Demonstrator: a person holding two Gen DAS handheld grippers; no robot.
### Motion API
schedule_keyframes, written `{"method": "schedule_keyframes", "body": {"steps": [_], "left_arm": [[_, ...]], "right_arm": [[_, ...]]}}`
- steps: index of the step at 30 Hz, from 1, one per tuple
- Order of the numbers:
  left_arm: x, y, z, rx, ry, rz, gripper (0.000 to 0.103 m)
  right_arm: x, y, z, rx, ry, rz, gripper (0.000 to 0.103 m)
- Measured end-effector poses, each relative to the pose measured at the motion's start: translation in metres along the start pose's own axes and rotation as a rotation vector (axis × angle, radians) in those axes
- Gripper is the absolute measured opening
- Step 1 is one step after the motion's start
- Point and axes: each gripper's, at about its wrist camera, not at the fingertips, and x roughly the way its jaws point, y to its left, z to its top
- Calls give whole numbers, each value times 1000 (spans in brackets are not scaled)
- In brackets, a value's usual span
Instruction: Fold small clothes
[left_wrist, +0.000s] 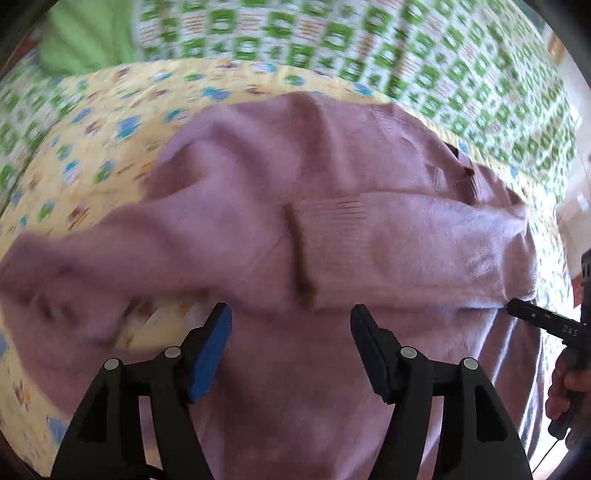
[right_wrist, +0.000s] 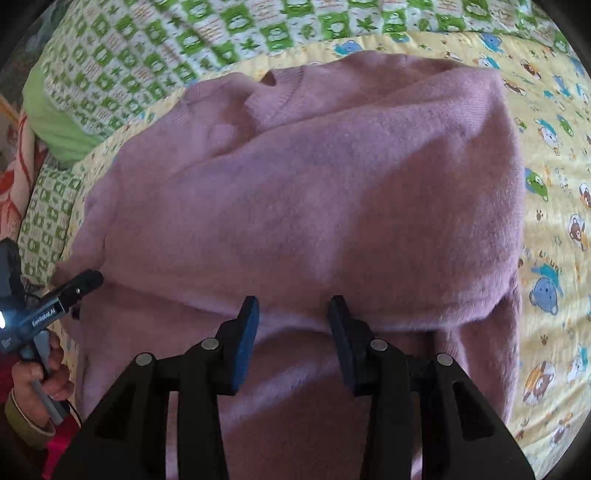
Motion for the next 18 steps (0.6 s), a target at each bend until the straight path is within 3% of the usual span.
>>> {"method": "schedule_keyframes", "body": {"steps": [4, 7, 11, 16, 17, 18], "left_arm": [[-35, 45, -20, -163, -44, 59, 68], [-63, 88, -39, -318, -63, 158, 80], [-65, 127, -50, -429, 21, 284, 81], [-28, 152, -46, -514, 160, 232, 83], [-23, 154, -44, -515, 171, 238, 80], [-22, 154, -43, -506, 161, 250, 66]], "right_arm": [[-20, 8, -7, 23, -41, 45, 41], [-36, 16, -8, 26, -84, 54, 42], [-47, 26, -14, 42, -116, 70, 43], [-43, 45, -17, 58, -109, 95, 43], [-42, 49, -18, 60, -105, 104, 43], [-42, 51, -19, 62, -101, 114, 43]]}}
